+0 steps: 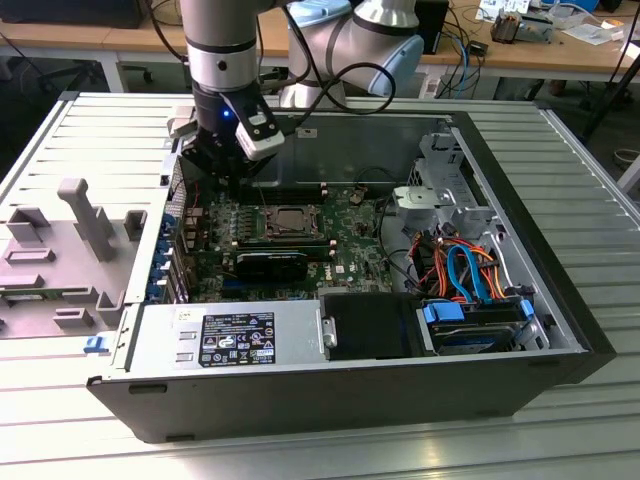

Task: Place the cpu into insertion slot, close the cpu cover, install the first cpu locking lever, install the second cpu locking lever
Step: 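Install the first cpu locking lever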

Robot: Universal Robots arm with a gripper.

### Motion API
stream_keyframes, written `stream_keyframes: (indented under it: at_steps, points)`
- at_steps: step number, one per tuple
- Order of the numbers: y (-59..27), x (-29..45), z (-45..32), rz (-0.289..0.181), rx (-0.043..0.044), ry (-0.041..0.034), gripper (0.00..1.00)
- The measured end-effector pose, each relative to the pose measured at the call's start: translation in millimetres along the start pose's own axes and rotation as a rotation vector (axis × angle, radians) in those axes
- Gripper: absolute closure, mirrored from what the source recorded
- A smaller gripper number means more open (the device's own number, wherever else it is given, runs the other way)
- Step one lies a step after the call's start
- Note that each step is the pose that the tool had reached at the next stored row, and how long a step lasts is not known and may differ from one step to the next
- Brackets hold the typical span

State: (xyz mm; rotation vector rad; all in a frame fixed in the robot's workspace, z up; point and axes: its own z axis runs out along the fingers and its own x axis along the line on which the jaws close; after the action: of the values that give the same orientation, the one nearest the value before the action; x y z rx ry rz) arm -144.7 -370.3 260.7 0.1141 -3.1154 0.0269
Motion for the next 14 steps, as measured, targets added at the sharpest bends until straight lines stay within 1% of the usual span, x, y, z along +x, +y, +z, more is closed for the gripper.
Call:
stream_keyframes:
  at_steps: [5, 9, 14]
  points:
    - [9.5, -0.7, 0.1, 0.0, -0.0002, -0.0001, 0.89]
    - [13.0, -1.0, 0.5, 0.0, -0.0012, -0.0002, 0.89]
    - [15.4, -1.5, 2.3, 0.0, -0.0025, -0.0002, 0.89]
